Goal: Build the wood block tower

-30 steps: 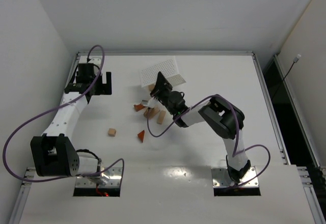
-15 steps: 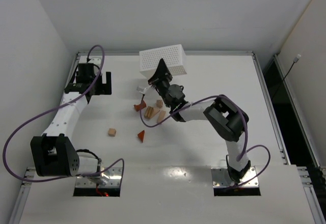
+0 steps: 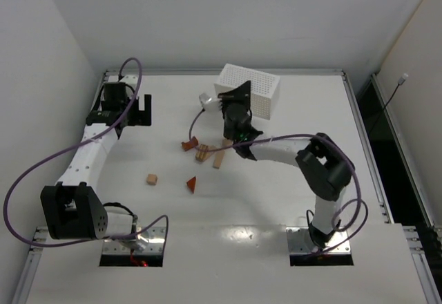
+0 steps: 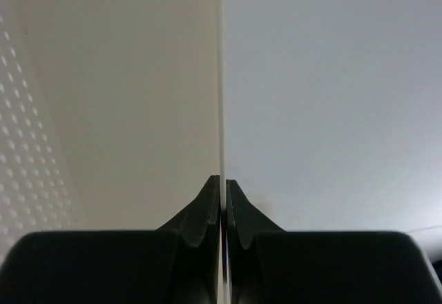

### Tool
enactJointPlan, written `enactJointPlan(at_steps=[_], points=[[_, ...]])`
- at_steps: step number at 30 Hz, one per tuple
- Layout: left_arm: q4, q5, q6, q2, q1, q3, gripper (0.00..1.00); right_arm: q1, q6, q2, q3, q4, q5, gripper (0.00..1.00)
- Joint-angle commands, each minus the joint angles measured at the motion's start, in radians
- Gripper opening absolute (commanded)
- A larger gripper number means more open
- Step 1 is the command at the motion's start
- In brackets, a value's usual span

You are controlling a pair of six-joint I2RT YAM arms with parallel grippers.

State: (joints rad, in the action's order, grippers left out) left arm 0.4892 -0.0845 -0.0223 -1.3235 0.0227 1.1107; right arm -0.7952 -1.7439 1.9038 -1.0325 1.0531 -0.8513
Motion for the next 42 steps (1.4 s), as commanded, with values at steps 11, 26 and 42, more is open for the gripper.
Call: enactJointPlan(at_steps=[11,26,42], points=[[-0.028,0.138,0.041,0.006,0.011,0.087,1.0,0.201,1.484,-0.158,-0.589,-1.897,0.448,0.0],[-0.037,0.212,0.041,-0.025,0.011,0.046,1.0,0.732,1.604,0.136,-0.914,-1.929,0.816,0.0],[-0.037,0.223,0.071,-0.094,0.011,0.046,1.0,1.03,1.462,0.48,-1.235,-1.954,1.023,0.0]])
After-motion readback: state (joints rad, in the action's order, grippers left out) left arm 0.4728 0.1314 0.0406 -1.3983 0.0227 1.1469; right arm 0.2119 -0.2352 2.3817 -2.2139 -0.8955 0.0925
